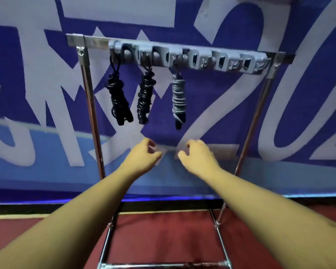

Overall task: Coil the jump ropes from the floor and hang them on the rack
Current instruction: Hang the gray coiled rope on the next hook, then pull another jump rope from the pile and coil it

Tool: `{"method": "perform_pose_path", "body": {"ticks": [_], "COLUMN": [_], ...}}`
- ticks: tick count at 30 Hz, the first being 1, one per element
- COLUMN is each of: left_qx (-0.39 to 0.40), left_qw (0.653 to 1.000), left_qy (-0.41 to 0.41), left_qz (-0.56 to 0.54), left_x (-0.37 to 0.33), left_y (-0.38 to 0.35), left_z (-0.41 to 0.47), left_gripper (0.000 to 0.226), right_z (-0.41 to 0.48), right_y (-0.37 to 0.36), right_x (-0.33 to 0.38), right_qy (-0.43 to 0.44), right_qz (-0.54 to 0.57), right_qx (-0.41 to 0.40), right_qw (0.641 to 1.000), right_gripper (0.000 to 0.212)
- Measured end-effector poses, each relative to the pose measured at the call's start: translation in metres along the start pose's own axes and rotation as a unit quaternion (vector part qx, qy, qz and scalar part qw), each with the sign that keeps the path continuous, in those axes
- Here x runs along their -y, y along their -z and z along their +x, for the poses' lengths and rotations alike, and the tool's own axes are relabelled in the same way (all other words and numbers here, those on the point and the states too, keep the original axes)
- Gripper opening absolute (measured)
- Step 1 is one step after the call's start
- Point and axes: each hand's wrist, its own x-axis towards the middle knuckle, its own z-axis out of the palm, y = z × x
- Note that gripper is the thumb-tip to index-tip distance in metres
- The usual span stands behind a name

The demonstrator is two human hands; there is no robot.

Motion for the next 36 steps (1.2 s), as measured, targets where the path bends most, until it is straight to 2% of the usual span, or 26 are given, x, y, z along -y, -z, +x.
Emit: {"method": "perform_pose_path", "body": {"ticks": [3,11,16,20,27,31,36], "left_qx": [0.051,0.192,0.281,0.342,0.35,0.328,0.343], "left_qw": [0.994,0.959,0.925,0.892,0.883,0.896,0.879], "left_qy": [0.038,0.116,0.167,0.195,0.238,0.271,0.306], "left_qz": [0.088,0.172,0.195,0.22,0.201,0.13,0.13], "left_x": [0.049,0.186,0.265,0.312,0.363,0.39,0.416], "left_y": [-0.029,-0.12,-0.178,-0.214,-0.271,-0.297,-0.319], "left_z": [-0.018,-0.084,-0.138,-0.179,-0.242,-0.261,-0.284], "left_gripper": [0.018,0.011,0.024,0.031,0.032,0.037,0.035], "right_z": [-0.034,-0.129,-0.192,-0.233,-0.29,-0.313,-0.332], "right_y": [-0.058,-0.214,-0.285,-0.328,-0.398,-0.421,-0.434], "right_x": [-0.04,-0.124,-0.167,-0.186,-0.203,-0.207,-0.217], "right_qy": [-0.063,-0.165,-0.212,-0.235,-0.233,-0.199,-0.177], "right_qz": [-0.001,0.048,0.039,-0.014,-0.051,-0.074,-0.077], "right_qx": [0.049,0.172,0.225,0.296,0.388,0.406,0.423], "right_qw": [0.997,0.97,0.95,0.926,0.89,0.889,0.886], "right_gripper": [0.039,0.035,0.033,0.033,0.061,0.06,0.056]}}
